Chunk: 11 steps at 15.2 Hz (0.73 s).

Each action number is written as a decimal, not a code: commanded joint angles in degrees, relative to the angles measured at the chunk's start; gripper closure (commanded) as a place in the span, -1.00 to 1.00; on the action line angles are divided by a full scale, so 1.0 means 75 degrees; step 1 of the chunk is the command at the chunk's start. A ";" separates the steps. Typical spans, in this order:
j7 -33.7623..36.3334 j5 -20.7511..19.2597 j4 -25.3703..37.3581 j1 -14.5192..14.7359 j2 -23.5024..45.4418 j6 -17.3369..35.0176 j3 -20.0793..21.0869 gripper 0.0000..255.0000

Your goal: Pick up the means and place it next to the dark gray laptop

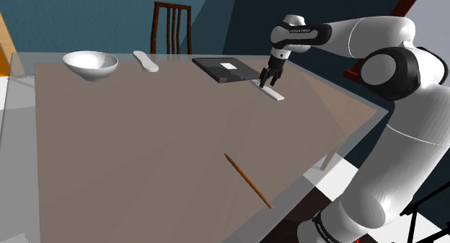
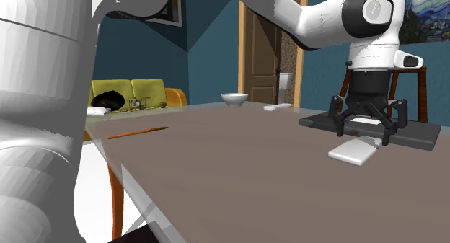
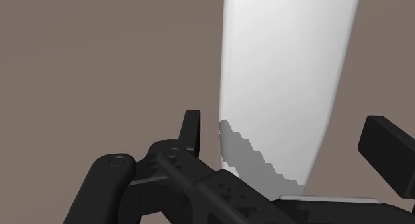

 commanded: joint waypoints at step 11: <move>0.0009 -0.0008 0.0836 -0.0014 -0.0021 -0.0857 -0.0010 -1.00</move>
